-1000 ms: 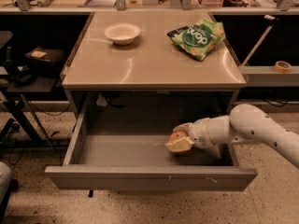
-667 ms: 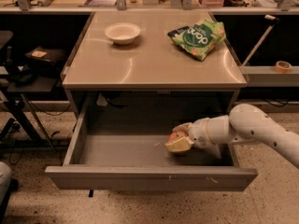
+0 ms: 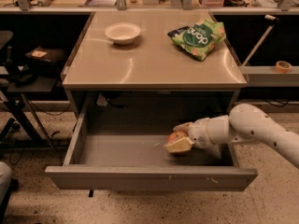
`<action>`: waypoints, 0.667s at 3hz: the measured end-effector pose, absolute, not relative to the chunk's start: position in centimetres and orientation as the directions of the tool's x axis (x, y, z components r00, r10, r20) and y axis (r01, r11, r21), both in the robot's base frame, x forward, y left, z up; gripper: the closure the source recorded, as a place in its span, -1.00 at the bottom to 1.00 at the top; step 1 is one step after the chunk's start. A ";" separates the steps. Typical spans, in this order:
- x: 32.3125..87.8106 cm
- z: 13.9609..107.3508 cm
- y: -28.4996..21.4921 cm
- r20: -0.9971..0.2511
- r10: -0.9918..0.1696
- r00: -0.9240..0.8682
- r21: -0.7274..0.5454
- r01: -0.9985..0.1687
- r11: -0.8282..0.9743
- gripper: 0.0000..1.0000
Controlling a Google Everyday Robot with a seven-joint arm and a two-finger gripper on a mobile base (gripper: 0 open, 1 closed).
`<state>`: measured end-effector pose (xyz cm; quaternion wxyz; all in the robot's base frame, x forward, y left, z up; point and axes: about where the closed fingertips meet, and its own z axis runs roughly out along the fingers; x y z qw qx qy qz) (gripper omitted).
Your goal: Place apple into top drawer
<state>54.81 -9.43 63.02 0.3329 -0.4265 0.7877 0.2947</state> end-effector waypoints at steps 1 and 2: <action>54.8 63.0 -9.4 -0.776 -0.476 -0.415 0.180 -0.868 0.462 -1.00; 54.8 63.0 -9.4 -0.776 -0.476 -0.415 0.180 -0.868 0.462 -1.00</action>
Offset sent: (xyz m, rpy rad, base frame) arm 0.0000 0.0000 0.0000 0.0000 0.0000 0.0000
